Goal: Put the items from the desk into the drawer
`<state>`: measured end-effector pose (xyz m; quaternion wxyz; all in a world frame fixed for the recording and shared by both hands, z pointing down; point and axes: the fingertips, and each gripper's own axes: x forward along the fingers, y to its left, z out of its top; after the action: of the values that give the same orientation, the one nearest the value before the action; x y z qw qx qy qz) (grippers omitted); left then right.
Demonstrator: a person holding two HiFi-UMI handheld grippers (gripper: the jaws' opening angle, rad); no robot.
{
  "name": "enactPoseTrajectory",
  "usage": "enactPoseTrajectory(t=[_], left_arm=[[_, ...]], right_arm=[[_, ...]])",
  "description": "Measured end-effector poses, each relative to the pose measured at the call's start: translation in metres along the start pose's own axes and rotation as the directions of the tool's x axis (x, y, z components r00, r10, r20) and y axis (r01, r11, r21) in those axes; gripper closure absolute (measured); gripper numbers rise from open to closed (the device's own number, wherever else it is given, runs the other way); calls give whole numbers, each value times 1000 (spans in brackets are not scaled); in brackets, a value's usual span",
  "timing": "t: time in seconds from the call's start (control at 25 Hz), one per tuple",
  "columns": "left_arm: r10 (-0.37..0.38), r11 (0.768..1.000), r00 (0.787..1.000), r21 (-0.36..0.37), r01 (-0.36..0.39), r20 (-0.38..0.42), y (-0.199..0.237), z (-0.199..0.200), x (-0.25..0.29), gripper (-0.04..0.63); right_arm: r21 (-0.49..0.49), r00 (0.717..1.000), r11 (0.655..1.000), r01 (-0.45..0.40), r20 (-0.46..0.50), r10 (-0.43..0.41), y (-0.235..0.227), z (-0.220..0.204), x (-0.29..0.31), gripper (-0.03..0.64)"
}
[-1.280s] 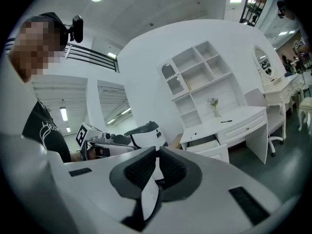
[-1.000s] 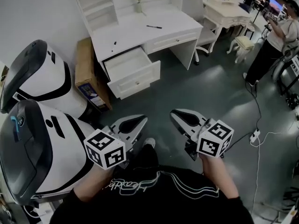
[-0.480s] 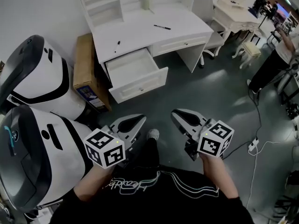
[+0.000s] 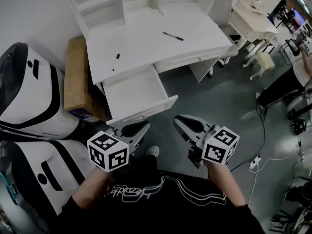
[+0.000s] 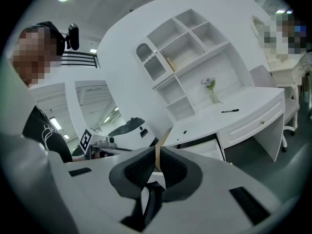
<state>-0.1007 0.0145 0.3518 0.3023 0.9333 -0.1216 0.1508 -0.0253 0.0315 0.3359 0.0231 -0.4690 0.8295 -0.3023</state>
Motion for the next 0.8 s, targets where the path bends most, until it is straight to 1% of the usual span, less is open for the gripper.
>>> enactPoseTrajectory(t=[0.08,0.16,0.28,0.36,0.44,0.64,0.8], left_arm=[[-12,999,1000,-45,12,-9,28,16,16,572],[-39,997,999,-70,40,6,47,34,27,572],[-65,994,998,-83,67,28,70,54,38,572],[-60,995,997,-82,64,46,83,66,42,574],[-44,996,998,-71,48,53,93,74,43,574],[33,999,996,-39,-30,86,114,86,41,574],[123,992,987,-37,-120,107,132,95,44,574]], right_arm=[[1,1000,1000,3,-18,-3,-21,15,19,560],[0,1000,1000,7,-28,-7,-39,28,34,560],[13,999,1000,6,-35,-5,-61,39,51,560],[20,999,1000,1,-39,0,-72,43,60,560],[24,999,1000,-12,-43,13,-78,47,68,560],[7,996,998,-62,-64,62,-90,60,88,560],[10,990,993,-114,-76,115,-103,71,105,560]])
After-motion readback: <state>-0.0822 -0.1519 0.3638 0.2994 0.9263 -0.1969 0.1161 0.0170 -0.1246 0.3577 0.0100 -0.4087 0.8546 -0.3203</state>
